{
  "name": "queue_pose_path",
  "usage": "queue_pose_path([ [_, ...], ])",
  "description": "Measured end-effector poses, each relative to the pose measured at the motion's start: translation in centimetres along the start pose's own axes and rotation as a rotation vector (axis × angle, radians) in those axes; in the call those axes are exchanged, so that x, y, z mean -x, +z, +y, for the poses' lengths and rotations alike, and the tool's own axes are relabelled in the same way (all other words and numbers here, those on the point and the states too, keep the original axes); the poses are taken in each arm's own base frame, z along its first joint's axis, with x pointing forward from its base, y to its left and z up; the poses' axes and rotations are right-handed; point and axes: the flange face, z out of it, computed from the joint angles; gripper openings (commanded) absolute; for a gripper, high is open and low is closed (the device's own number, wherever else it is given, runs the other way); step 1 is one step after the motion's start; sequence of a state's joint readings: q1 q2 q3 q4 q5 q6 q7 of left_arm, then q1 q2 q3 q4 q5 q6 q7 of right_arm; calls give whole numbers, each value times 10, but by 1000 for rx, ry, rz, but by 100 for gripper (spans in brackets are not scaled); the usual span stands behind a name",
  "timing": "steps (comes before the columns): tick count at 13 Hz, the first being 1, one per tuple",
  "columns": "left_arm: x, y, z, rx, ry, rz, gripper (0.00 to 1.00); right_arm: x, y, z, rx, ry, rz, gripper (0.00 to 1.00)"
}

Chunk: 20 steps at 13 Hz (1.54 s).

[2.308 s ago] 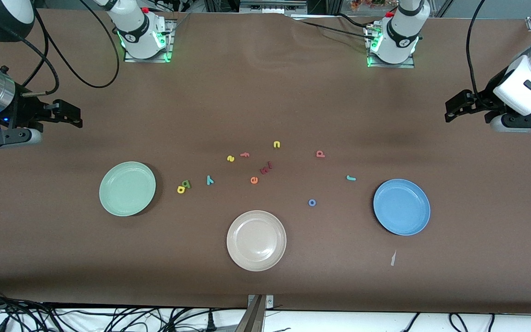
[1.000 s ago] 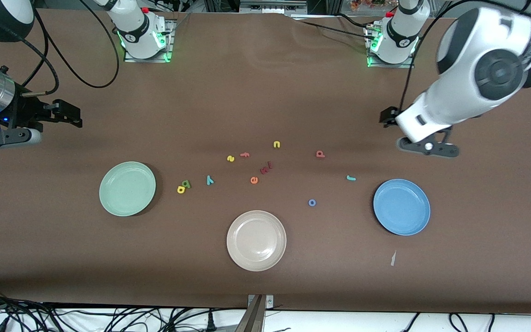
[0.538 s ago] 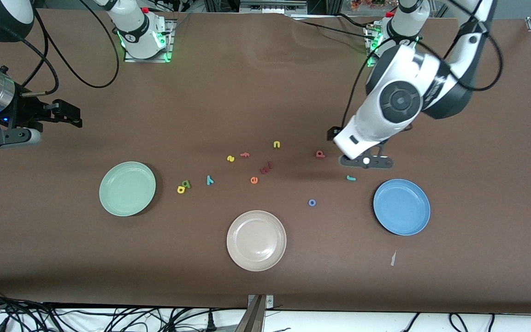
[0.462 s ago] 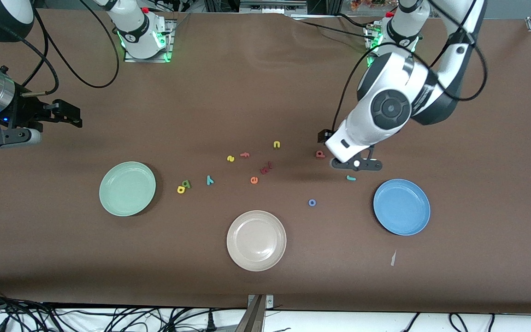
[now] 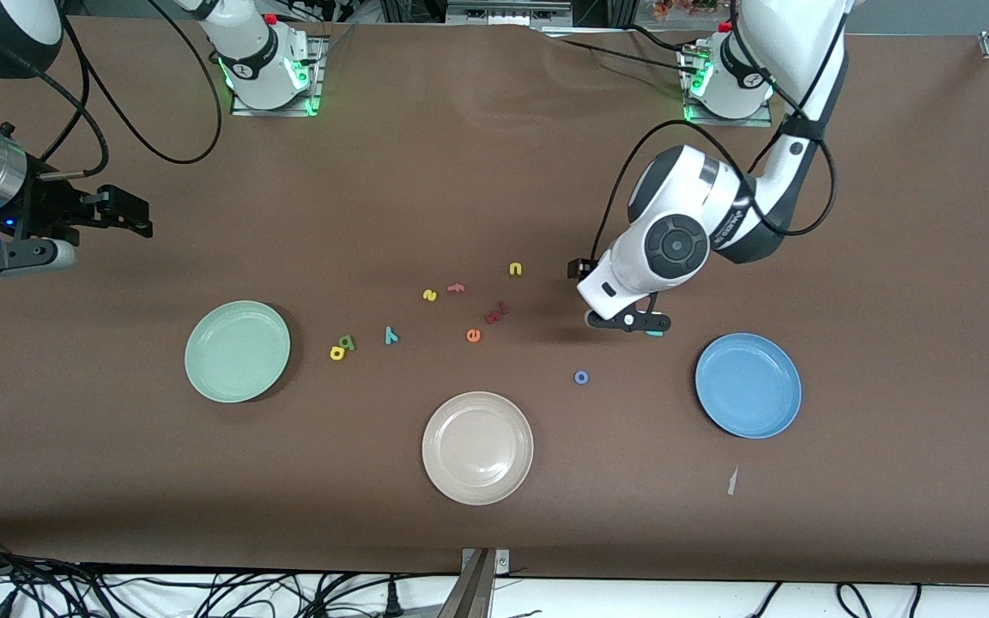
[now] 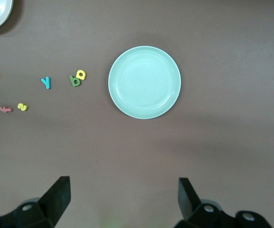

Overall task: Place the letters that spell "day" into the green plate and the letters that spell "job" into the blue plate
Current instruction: 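Reach the left gripper down and grasp the pink letter d, then carry the pink d to the blue plate while the right gripper reaches letters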

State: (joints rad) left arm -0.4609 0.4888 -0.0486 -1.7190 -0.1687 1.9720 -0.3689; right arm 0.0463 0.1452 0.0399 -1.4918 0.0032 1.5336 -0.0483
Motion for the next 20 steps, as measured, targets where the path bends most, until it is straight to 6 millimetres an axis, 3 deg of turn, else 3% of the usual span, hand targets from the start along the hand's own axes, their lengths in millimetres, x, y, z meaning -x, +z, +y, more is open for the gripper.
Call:
queue_pose_path([
  [4, 12, 59, -3, -3, 24, 55, 99, 0, 0, 0, 0, 0, 0, 100],
  [8, 27, 102, -12, -13, 56, 111, 69, 0, 0, 1, 0, 1, 0, 100],
  [16, 27, 119, -6, -53, 128, 172, 68, 0, 0, 2, 0, 3, 0, 100],
  [17, 26, 122, -6, -53, 128, 173, 66, 0, 0, 2, 0, 3, 0, 100],
  [20, 25, 128, -7, -57, 131, 172, 40, 0, 0, 1, -2, 2, 0, 100],
])
